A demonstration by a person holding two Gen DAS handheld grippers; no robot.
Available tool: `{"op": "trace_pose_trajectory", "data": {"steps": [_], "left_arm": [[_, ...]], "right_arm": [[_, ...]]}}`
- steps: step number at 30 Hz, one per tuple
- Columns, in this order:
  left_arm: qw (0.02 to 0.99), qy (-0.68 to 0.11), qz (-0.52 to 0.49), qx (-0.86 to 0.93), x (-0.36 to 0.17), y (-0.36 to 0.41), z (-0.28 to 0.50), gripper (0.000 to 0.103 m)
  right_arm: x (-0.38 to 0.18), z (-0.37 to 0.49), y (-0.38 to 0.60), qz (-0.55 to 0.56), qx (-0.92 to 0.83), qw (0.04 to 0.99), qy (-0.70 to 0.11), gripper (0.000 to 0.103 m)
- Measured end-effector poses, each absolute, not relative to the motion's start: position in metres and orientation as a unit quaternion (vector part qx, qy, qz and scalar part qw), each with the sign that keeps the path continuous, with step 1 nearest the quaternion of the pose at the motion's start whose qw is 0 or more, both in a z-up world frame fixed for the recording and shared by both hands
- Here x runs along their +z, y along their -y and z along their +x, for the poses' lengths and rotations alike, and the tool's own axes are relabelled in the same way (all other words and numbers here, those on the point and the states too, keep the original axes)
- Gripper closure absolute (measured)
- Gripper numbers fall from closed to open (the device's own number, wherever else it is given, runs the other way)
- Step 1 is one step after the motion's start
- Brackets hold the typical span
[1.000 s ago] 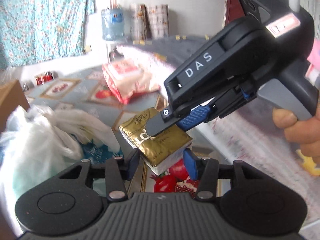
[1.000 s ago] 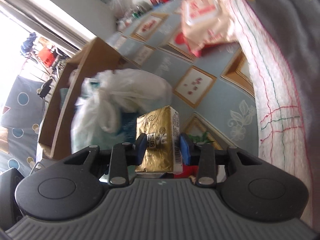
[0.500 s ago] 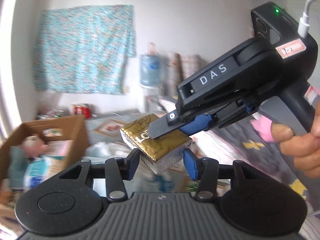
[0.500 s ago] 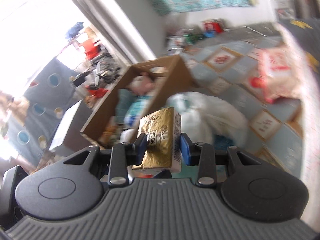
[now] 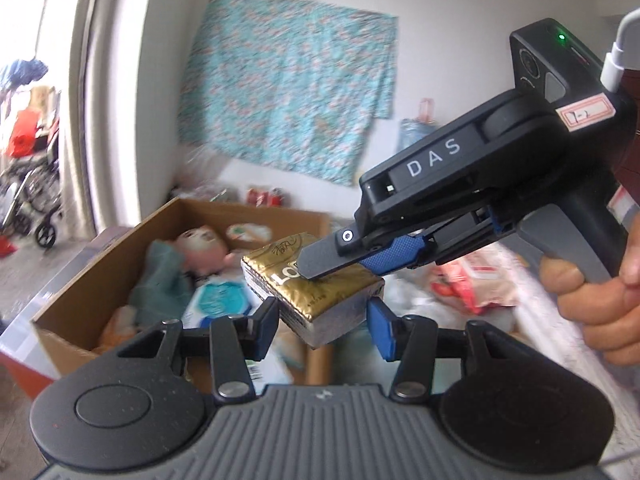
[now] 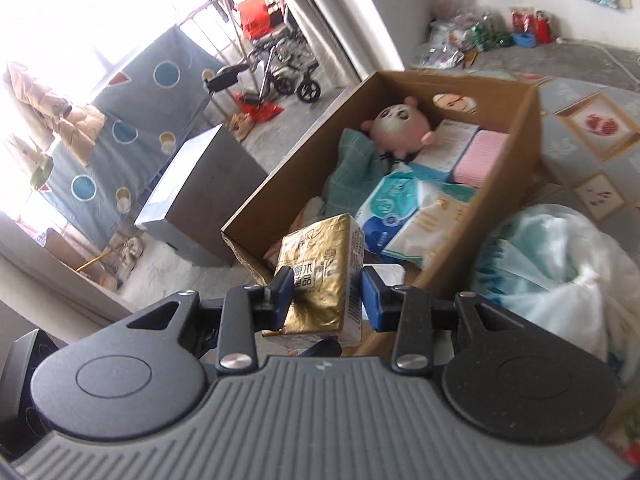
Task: Organize soft objects
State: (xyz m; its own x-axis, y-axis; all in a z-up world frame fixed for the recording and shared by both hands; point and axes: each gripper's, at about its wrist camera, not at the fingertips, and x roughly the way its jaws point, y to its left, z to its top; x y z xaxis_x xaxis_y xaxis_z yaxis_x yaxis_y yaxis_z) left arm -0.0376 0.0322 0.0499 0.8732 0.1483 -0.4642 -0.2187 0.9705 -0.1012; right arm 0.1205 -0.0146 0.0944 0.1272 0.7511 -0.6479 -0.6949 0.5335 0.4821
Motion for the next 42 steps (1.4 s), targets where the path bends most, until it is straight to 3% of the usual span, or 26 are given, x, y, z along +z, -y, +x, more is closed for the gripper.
{"op": "trace_pose_trajectory", "data": {"steps": [12,14,18,25,33,38,42], "left_arm": [[0.936,-0.298,-0.128,0.136,0.024,-0.118,-0.017,0.052],[0.935,-0.303,-0.126,0.132,0.025,-0.122,-0.018,0.044],[0.938,-0.301,-0.108,0.131,0.025,-0.123,-0.023,0.038],[0.939,-0.291,-0.131,0.131,0.03,-0.134,-0.044,0.037],[0.948,-0.242,-0.149,0.144,0.046,-0.138,-0.083,0.028],[0.949,-0.226,-0.159,0.151,0.053,-0.135,-0.098,0.013],[0.947,-0.223,-0.16,0.166,0.054,-0.134,-0.105,0.005]], "right_arm": [[0.034,0.175,-0.075,0.041,0.485,0.678,-0.551,0.066],[0.02,0.18,-0.079,0.041,0.476,0.666,-0.573,0.066],[0.002,0.183,-0.077,0.049,0.464,0.65,-0.6,0.066],[0.015,0.176,-0.059,0.061,0.464,0.67,-0.576,0.065],[0.053,0.147,-0.016,0.08,0.468,0.729,-0.493,0.061],[0.067,0.109,0.024,0.102,0.451,0.788,-0.407,0.05],[0.064,0.07,0.048,0.107,0.421,0.832,-0.346,0.023]]}}
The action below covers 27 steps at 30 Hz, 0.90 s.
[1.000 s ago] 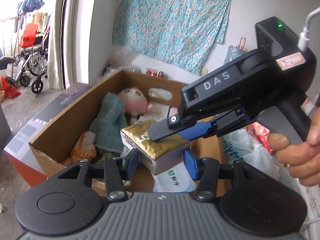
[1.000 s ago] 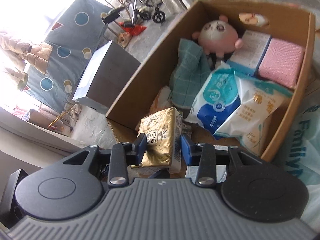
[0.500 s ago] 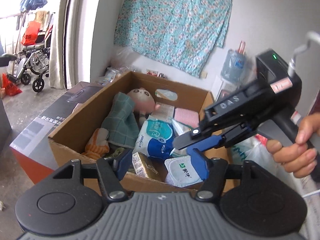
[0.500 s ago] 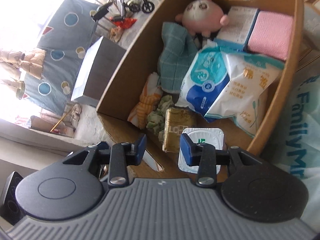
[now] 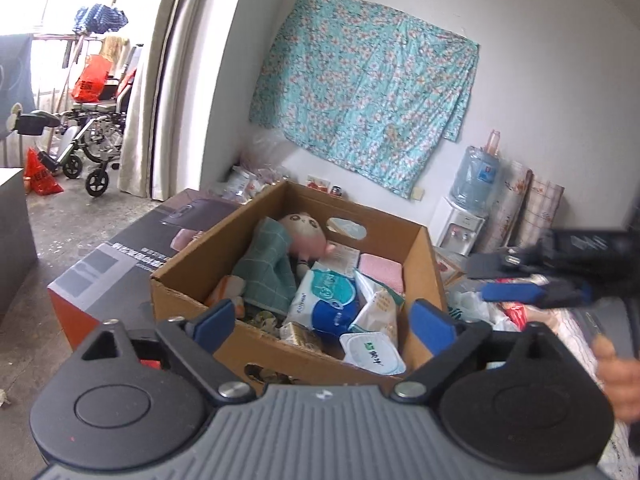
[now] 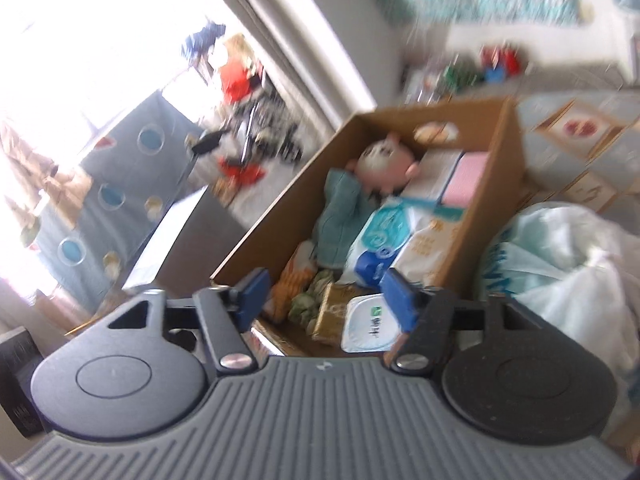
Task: Organize soft objects
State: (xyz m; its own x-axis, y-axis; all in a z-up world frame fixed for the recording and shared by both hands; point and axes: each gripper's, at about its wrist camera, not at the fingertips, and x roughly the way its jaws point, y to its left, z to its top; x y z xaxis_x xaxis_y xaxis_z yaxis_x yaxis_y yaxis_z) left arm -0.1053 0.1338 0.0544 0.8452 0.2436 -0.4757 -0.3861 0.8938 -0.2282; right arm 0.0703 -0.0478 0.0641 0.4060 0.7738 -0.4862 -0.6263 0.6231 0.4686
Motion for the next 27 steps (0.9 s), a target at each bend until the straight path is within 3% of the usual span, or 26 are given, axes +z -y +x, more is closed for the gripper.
{"op": "trace_pose_trajectory", "data": {"steps": [7,17,27], "left_arm": [[0.946,-0.236,-0.138,0.173,0.059,-0.129,-0.106,0.0],[0.919,-0.31,-0.162,0.18,0.051,-0.114,-0.095,0.0],[0.905,-0.358,-0.067,0.221,0.054,-0.085,-0.085,0.0]], "right_arm": [[0.048,0.019,0.073,0.076,0.354,0.886,-0.29,0.001],[0.031,-0.014,0.094,0.024,0.255,0.922,-0.289,0.001],[0.032,-0.024,0.109,0.004,0.188,0.941,-0.282,0.001]]}}
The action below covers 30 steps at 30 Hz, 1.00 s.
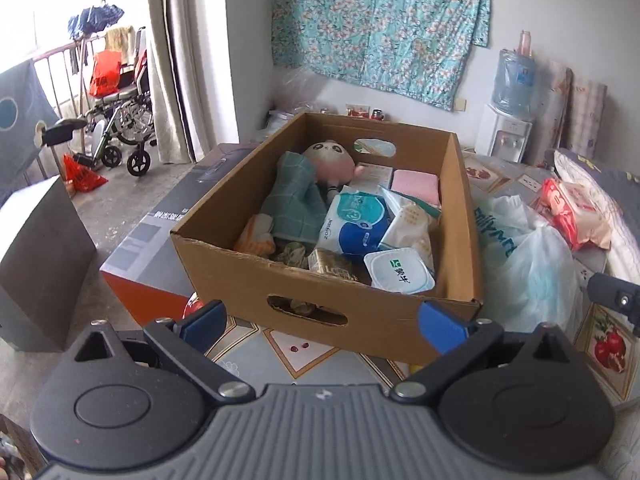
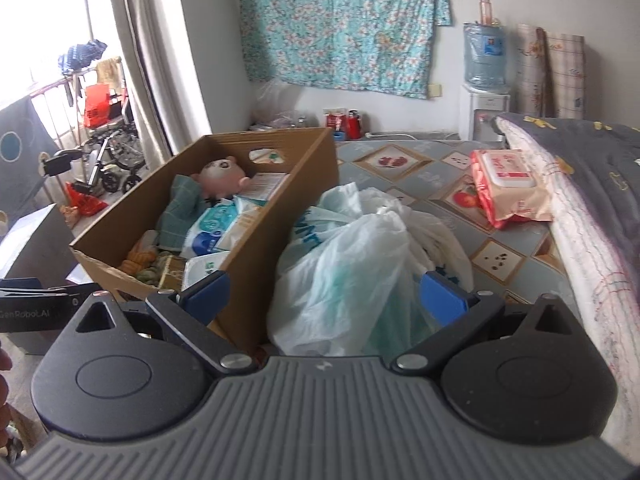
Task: Organize soft objects
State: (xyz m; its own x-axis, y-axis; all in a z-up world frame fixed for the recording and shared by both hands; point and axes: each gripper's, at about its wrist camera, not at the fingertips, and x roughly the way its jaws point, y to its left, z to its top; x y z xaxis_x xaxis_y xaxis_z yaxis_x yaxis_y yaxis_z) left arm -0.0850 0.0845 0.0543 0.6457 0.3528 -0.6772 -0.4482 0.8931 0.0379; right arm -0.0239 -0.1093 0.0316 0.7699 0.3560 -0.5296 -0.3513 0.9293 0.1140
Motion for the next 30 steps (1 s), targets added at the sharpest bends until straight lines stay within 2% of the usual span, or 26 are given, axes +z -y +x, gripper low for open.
{"op": "trace_pose_trajectory", "data": {"steps": [13,22,30], "left_arm": [[0.916,-0.338,-0.056,0.208,0.055,-0.08,-0.074,0.0],[0.933,-0.299,-0.06,0.193,0.061,-0.082,-0.08,0.0],[0.923,-0.325,-0.059,0.199,0.057,-0.077,-0.077,0.0]], "right_arm": [[0.04,-0.039,0.106,-0.06,0.16,0.958,-0.231,0.001],[0.039,-0.035,0.11,0.009,0.194,0.947,-0.254,0.001],[0.029,-0.032,0.102,0.03,0.205,0.935,-0.288,0.001]]}}
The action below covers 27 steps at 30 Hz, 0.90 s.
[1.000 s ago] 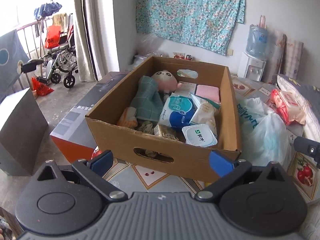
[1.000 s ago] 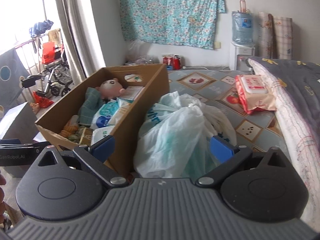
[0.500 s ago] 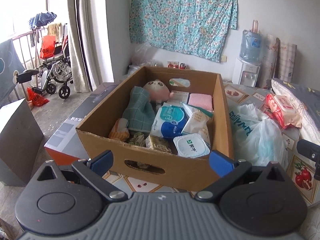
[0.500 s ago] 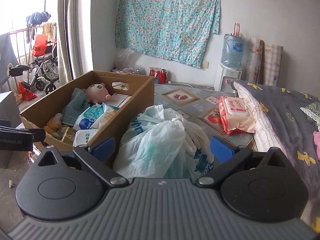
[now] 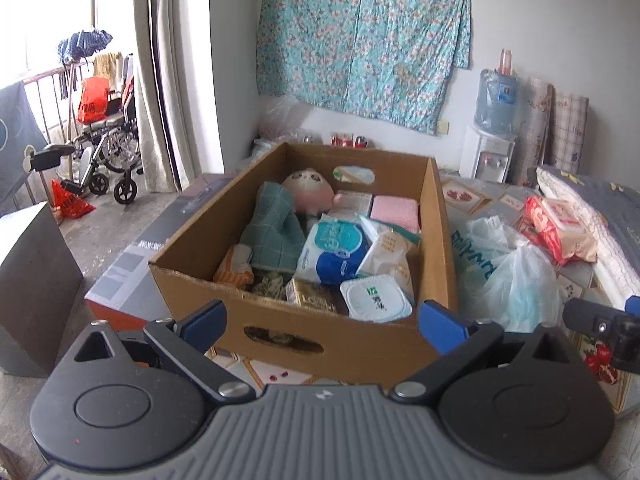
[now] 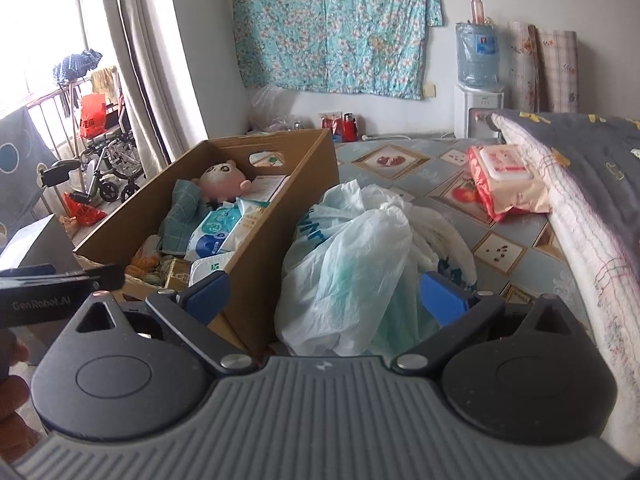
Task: Organize soft objects
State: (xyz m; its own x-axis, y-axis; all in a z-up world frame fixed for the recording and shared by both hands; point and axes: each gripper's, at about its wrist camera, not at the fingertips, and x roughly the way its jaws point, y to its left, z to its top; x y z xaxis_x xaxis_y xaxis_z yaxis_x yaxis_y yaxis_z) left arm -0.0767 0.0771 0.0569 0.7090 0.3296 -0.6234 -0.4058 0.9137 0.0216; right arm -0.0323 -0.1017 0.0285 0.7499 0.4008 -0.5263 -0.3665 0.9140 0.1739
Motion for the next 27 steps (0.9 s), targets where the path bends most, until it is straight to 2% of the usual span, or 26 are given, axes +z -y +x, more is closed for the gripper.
{"op": "trace_pose_trajectory", "data": {"steps": [11,27], "left_arm": [[0.909,-0.362,-0.071,0.193,0.043,-0.078,-0.073,0.0],[0.902,-0.375,-0.058,0.206,0.039,-0.079,-0.071,0.0]], "right_arm": [[0.022,-0.025,0.073,-0.001,0.235,0.92,-0.313,0.001],[0.012,-0.015,0.065,-0.02,0.224,0.917,-0.33,0.001]]}}
